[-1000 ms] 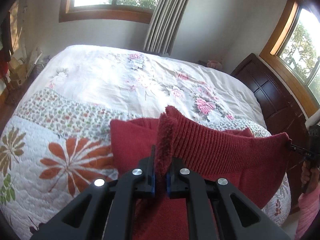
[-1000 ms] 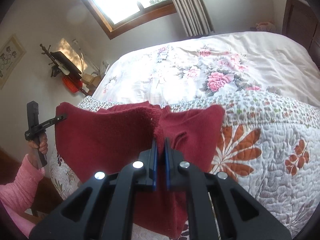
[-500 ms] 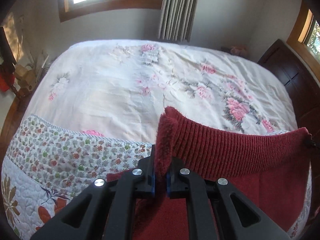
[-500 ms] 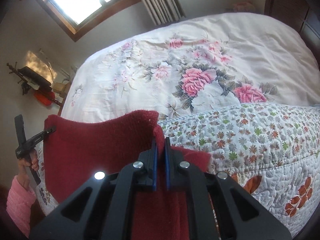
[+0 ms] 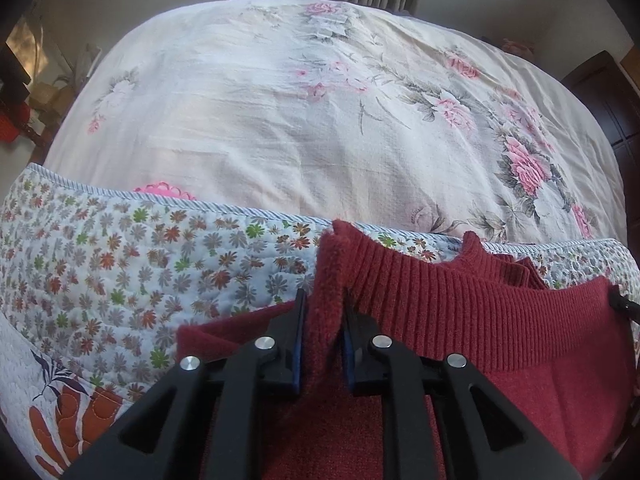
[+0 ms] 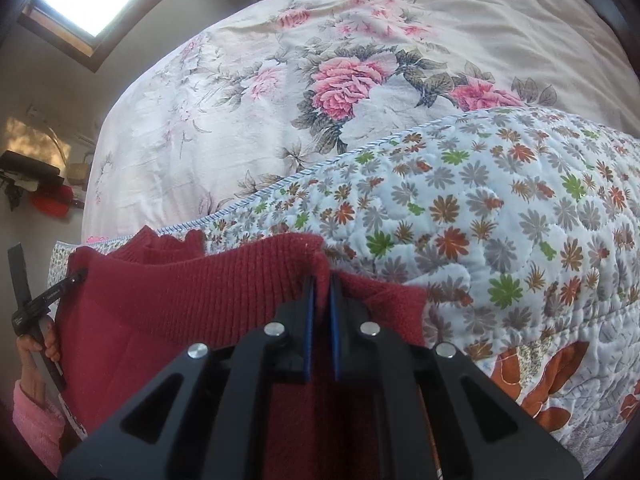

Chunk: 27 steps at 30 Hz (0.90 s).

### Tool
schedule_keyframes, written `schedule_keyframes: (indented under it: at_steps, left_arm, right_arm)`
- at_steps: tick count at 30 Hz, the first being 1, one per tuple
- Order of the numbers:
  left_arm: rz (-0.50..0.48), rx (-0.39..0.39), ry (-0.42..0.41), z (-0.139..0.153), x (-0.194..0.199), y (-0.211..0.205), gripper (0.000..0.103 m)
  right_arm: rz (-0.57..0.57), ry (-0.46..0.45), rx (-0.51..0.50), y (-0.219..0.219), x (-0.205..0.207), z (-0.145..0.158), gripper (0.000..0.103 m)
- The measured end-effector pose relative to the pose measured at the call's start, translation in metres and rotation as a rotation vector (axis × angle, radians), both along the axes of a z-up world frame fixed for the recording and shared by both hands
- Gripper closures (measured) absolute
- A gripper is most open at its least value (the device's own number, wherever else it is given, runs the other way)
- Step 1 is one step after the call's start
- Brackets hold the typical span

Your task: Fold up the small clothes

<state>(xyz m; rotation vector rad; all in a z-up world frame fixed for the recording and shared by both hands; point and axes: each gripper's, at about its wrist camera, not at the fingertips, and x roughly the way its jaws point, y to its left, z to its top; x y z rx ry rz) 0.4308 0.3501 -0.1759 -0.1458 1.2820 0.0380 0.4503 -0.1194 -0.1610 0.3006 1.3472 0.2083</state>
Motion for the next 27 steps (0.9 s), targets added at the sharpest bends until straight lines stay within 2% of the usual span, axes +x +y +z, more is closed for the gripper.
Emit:
schedule_keyframes:
  at_steps: [2, 6, 8, 9, 11, 13, 16, 19, 23, 25, 27]
  left_arm:
    - [0.019, 0.000, 0.000, 0.002, 0.000, 0.003, 0.073]
    - [0.016, -0.059, -0.003, 0.026, -0.011, 0.013, 0.064]
    - [-0.020, -0.095, -0.033, 0.051, -0.023, 0.019, 0.044]
    - [-0.032, -0.090, -0.048, 0.065, -0.032, 0.025, 0.040]
    - [-0.052, -0.109, -0.058, 0.086, -0.052, 0.042, 0.030]
    - [-0.048, -0.130, -0.029, 0.093, -0.070, 0.059, 0.027]
    - [-0.030, -0.168, 0.008, 0.087, -0.100, 0.079, 0.027]
    - [-0.029, -0.209, 0.032, 0.073, -0.118, 0.083, 0.027]
    - [-0.026, -0.256, 0.050, 0.054, -0.121, 0.075, 0.028]
    - [-0.014, -0.300, 0.061, 0.046, -0.119, 0.071, 0.028]
    - [-0.024, -0.309, 0.051, 0.043, -0.115, 0.063, 0.028]
  right_arm:
    - [0.000, -0.004, -0.005, 0.001, -0.001, 0.004, 0.096]
    - [0.027, -0.053, -0.016, 0.002, -0.014, 0.032, 0.073]
    - [0.050, -0.098, -0.025, -0.003, -0.027, 0.056, 0.057]
    - [0.061, -0.119, -0.019, -0.007, -0.036, 0.068, 0.047]
    - [0.085, -0.142, -0.001, -0.016, -0.054, 0.086, 0.039]
    - [0.107, -0.144, 0.008, -0.024, -0.074, 0.096, 0.029]
    - [0.126, -0.118, 0.013, -0.032, -0.100, 0.096, 0.025]
    - [0.127, -0.078, 0.045, -0.036, -0.119, 0.087, 0.024]
    - [0.107, -0.023, 0.111, -0.038, -0.129, 0.072, 0.024]
    - [0.092, -0.002, 0.106, -0.039, -0.130, 0.064, 0.024]
    - [0.083, 0.015, 0.116, -0.040, -0.130, 0.057, 0.024]
